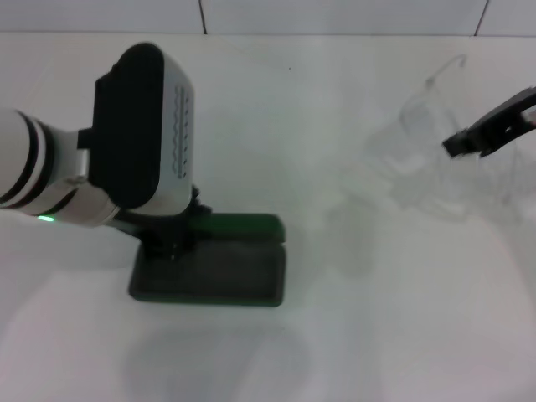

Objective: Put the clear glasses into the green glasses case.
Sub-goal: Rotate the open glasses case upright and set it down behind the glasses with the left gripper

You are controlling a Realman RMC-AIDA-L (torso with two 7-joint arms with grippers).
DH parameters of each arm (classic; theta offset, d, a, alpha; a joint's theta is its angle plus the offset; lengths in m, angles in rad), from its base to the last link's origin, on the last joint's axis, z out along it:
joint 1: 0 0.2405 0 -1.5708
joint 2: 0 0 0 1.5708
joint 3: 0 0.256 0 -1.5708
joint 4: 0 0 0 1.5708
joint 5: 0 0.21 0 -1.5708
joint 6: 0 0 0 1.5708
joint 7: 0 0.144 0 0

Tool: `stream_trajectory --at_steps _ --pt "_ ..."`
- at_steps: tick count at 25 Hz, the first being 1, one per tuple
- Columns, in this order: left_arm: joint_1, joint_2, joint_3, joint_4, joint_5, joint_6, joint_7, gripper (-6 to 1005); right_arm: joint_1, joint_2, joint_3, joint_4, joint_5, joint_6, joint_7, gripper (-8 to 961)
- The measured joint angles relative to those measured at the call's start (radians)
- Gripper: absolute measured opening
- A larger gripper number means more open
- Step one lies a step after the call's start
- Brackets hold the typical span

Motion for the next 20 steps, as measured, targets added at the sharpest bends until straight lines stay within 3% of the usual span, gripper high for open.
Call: stream_trajectory --at_steps 6,12,17,20 --pt "-0.02 0.0 0.003 0.0 -0.045 -0.042 -0.009 200 -0.134 0.002 0.089 -0.166 0.144 0.021 -0.09 58" --pt "-0.036 0.0 0.002 -0.015 -0.126 -0.063 -0.017 200 -0.254 0.008 0.082 -0.253 0.2 0.089 -0.179 57" --pt "-0.072 -0.001 0.02 -0.052 -0.172 -0.101 -0.052 200 -0.334 0.009 0.096 -0.267 0.217 0.109 -0.25 57" --pt "-0.13 -0.001 0.085 -0.116 -0.171 -0.173 -0.115 200 -0.355 0.009 0.114 -0.257 0.223 0.109 -0.286 56"
